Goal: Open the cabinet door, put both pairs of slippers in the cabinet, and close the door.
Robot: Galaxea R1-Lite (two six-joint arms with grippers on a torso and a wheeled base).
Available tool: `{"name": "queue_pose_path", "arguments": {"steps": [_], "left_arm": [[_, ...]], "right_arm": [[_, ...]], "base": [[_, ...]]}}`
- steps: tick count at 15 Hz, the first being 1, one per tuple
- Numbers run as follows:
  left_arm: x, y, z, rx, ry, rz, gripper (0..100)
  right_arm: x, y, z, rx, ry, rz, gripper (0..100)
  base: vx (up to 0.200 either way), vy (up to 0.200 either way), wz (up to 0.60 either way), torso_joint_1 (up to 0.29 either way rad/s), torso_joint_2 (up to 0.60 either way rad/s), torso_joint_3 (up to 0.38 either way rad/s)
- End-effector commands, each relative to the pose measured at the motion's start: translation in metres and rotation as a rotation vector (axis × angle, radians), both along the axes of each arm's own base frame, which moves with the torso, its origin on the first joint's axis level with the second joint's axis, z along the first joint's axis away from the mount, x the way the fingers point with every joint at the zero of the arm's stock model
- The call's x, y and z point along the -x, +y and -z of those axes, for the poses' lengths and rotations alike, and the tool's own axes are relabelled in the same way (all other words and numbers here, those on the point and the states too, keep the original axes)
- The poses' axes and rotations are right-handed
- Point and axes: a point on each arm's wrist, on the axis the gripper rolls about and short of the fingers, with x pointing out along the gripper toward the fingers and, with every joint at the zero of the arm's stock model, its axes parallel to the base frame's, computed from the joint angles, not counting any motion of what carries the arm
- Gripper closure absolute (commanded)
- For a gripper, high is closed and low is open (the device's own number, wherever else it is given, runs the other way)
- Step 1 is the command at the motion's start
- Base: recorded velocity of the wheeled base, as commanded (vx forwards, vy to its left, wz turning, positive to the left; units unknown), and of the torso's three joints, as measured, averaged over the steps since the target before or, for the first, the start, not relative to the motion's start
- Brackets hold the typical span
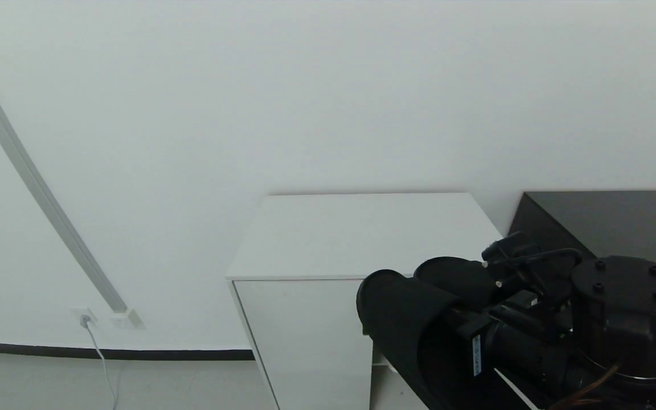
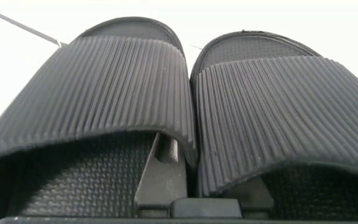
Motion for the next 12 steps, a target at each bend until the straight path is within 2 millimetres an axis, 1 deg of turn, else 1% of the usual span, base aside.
{"name": "queue_pose_path", "arguments": {"steps": [1,3,12], "left_arm": [[0.0,0.0,0.0,0.0,0.0,0.001,100],[0.0,0.0,0.0,0.003,0.0,0.002,100],[0.0,0.0,0.0,0.005,0.0,0.001,100]], "right_arm": [[-0.001,0.001,0.001,0.004,0.003,0.001,100],[0.0,0.001,0.002,0.007,0.006,-0.001,100],[0.001,-0.001,0.015,0.065,0.018,-0.009,100]], "base": [[0.0,-0.2,0.0,0.002,0.0,-0.002],[0.0,-0.2,0.0,0.007,0.0,0.0],[0.0,0.0,0.0,0.0,0.0,0.0]]}}
